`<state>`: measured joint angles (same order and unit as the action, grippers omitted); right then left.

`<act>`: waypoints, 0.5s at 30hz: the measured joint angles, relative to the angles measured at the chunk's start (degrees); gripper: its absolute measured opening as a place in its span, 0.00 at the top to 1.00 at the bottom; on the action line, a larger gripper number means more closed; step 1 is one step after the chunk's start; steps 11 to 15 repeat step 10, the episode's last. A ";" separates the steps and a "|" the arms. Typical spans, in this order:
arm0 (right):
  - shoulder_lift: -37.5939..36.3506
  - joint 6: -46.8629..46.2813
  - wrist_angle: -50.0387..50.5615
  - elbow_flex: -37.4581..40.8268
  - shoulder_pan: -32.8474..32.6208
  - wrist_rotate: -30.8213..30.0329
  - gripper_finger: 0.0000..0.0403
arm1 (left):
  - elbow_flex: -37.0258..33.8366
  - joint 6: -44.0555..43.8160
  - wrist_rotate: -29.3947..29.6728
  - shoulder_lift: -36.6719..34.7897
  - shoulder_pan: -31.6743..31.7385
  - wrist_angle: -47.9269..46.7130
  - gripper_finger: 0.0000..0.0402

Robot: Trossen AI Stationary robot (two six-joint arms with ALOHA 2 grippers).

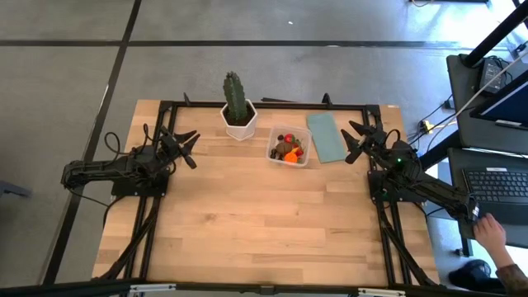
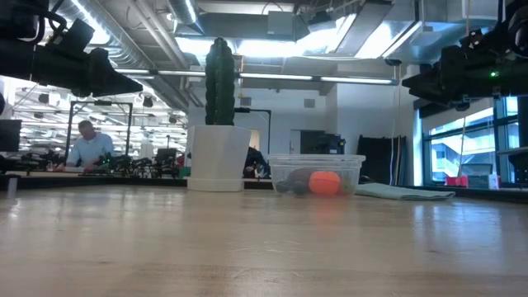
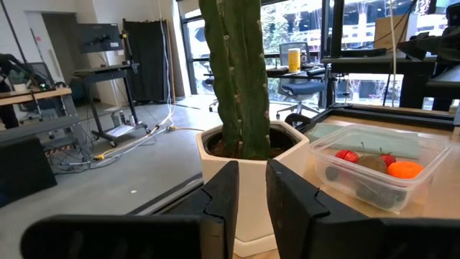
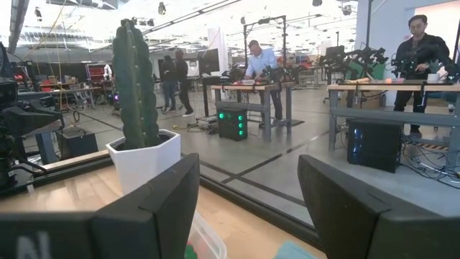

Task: Pick and placing Produce into tupperware
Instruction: Return to Home Position

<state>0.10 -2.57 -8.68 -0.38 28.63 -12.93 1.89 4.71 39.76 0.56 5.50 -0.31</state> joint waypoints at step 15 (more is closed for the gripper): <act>-0.01 0.00 0.00 0.00 -0.01 0.00 0.41 | 0.00 0.00 -0.01 0.00 0.00 0.01 0.88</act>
